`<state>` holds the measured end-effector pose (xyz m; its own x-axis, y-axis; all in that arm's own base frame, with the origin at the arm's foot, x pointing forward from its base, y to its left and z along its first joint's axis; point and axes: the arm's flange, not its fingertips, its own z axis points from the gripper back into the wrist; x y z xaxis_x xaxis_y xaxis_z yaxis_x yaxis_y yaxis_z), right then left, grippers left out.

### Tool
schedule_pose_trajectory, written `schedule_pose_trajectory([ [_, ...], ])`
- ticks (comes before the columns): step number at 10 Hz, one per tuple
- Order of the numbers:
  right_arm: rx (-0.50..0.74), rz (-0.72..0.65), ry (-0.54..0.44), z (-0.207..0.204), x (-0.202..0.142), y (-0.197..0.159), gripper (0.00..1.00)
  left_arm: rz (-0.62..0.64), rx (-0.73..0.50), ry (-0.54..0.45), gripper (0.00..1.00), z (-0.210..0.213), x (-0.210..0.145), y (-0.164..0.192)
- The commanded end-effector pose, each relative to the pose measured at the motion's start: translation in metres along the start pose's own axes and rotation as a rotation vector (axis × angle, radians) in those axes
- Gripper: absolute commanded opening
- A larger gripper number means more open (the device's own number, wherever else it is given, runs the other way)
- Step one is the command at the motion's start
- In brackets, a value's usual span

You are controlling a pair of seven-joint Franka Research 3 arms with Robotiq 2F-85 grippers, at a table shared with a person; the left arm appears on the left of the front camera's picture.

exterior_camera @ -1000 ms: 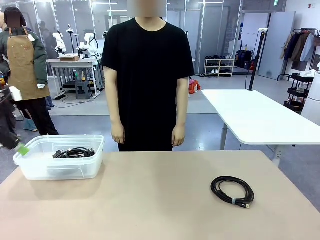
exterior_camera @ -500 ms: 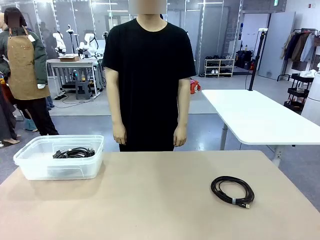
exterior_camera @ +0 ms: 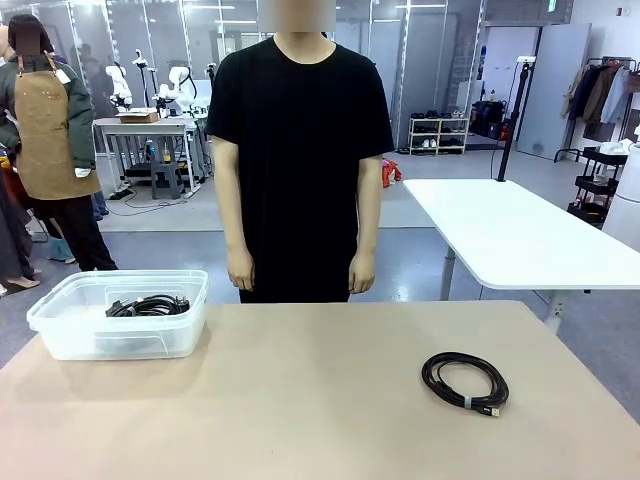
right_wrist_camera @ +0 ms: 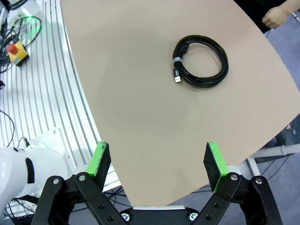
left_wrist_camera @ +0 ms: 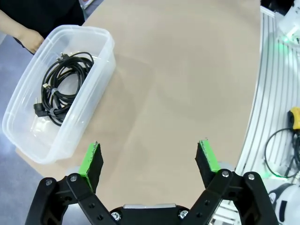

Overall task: Organize and store the cables.
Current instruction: Place the USB Extension Cable into the Organizing box.

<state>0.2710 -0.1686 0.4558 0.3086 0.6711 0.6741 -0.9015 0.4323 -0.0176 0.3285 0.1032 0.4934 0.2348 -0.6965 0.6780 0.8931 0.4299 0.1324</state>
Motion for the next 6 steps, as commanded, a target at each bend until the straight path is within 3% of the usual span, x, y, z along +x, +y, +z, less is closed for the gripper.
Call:
schedule_pose_trajectory([
  [1, -0.007, 0.004, -0.004, -0.001, 0.001, -0.001, 1.00, -0.019, 0.007, -0.012, 1.00, 0.002, 0.001, 0.000],
  [3, 0.000, 0.000, 0.000, 0.000, 0.000, 0.000, 1.00, -0.019, 0.007, -0.012, 1.00, 0.002, 0.001, 0.000],
  [4, 0.031, -0.001, 0.054, 0.004, 0.013, -0.002, 1.00, -0.019, 0.007, -0.012, 1.00, 0.002, 0.001, 0.000],
  [6, 0.152, 0.136, 0.173, -0.047, 0.077, -0.024, 1.00, -0.019, 0.007, -0.012, 1.00, 0.002, 0.001, 0.000],
])
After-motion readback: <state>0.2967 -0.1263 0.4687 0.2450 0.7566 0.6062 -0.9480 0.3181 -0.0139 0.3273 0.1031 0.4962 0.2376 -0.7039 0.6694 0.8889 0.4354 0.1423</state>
